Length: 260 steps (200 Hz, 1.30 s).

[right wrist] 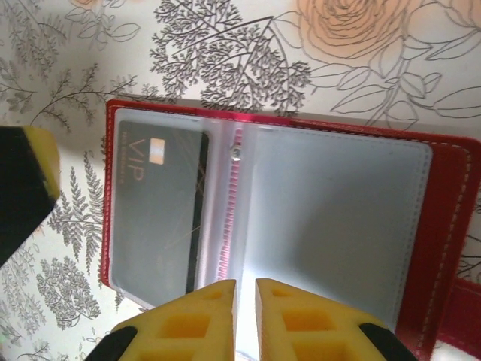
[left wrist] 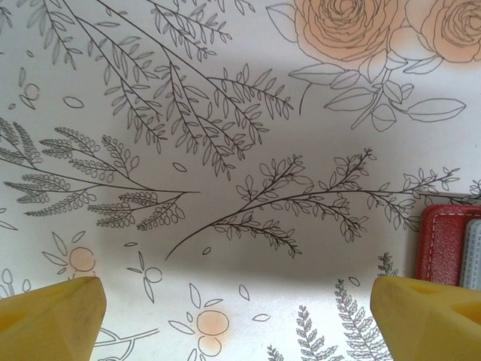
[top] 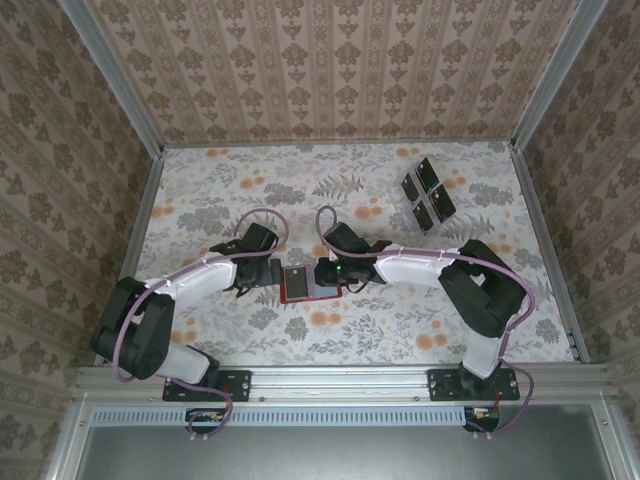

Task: Put the credit cards into the card holder
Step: Insert the credit card into the card slot.

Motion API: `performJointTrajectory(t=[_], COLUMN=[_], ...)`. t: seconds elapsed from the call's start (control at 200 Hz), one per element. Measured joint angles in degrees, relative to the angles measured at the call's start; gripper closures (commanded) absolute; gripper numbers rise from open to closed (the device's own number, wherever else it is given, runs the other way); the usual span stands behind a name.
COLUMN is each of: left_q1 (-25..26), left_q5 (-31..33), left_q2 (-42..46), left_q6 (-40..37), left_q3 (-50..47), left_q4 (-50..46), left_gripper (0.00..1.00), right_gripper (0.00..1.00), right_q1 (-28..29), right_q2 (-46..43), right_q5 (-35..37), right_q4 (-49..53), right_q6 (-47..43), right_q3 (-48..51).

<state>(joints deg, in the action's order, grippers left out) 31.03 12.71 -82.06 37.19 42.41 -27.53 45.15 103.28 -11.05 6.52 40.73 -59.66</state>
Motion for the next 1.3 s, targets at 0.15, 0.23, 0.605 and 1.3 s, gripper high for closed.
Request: performJointTrajectory(t=[0.15, 0.23, 0.605, 1.3], left_q1=[0.0, 0.0, 0.0, 0.0], left_q5=[-0.6, -0.8, -1.2, -2.0], left_q2=[-0.7, -1.2, -2.0, -2.3], left_q6=[0.0, 0.0, 0.0, -0.7], left_q3=[0.0, 0.0, -1.0, -1.6], left_q4=[0.5, 0.9, 1.9, 3.1], left_gripper=[0.00, 0.00, 0.00, 0.00], right_gripper=[0.90, 0.91, 0.93, 0.86], right_q1=[0.9, 1.3, 2.4, 3.3], right_q2=[0.1, 0.7, 5.6, 7.7], right_q5=[0.0, 0.0, -0.1, -1.0], right_q4=[0.4, 0.3, 0.1, 0.3], right_q6=[0.0, 0.0, 0.4, 1.0], right_q3=[-1.6, -2.7, -3.8, -6.4])
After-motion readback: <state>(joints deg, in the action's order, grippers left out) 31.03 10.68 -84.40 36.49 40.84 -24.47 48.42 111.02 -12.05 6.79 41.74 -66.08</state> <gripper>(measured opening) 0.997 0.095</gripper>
